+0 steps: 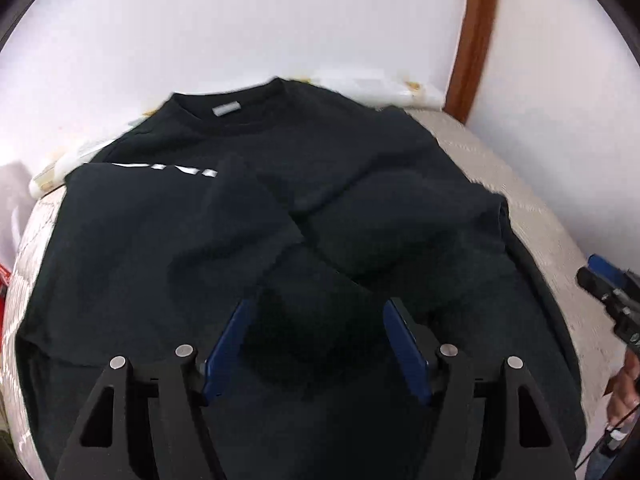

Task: Fold small clothes
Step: 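Grasp the ribbed sleeve cuff with the left gripper and lift it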

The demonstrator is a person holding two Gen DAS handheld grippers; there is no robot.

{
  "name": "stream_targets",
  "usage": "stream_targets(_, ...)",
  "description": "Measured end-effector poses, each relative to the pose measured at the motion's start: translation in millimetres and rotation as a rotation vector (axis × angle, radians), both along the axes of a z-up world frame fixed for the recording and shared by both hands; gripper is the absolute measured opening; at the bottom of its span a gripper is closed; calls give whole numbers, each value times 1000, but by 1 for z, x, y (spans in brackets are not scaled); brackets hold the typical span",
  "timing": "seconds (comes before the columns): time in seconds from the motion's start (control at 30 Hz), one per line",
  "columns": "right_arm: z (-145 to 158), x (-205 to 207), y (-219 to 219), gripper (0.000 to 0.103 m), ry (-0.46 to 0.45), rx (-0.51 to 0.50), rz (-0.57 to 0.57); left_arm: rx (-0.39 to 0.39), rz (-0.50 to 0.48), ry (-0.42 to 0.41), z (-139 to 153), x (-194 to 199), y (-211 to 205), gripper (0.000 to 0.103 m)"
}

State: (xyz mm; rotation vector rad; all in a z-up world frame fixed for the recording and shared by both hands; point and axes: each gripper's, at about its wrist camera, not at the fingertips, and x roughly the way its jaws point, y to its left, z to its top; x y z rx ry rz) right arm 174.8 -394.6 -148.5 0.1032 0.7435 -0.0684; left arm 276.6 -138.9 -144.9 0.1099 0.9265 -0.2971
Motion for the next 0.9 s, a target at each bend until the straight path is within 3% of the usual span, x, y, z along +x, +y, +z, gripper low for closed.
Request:
stream_targets(0.3, -8, -10, -12, 56, 9, 50, -16, 150, 3, -17, -33, 10, -24, 67)
stream_targets(0.33, -10, -11, -12, 56, 15, 50, -19, 160, 2, -31, -34, 9, -26, 63)
stream_targets(0.4, -11, -11, -11, 56, 22, 46, -23, 192, 5, -45, -34, 8, -26, 41)
stream_targets(0.43, -11, -11, -11, 56, 25, 44, -24, 200, 4, -45, -33, 8, -25, 20)
stream_targets(0.47, -11, -10, -9, 56, 28, 40, -25, 185, 4, -37, -31, 7, -19, 10)
stream_targets(0.6, -3, -9, 2, 56, 20, 23, -15, 55, 31, -44, -5, 7, 19, 9)
stream_targets(0.77, 17, -2, 27, 56, -7, -7, 19, 10, 127, -138, 42, 13, 88, 9)
stream_targets(0.9, 30, 14, 56, 56, -18, -22, 56, -4, 196, -140, 50, 21, 143, 9)
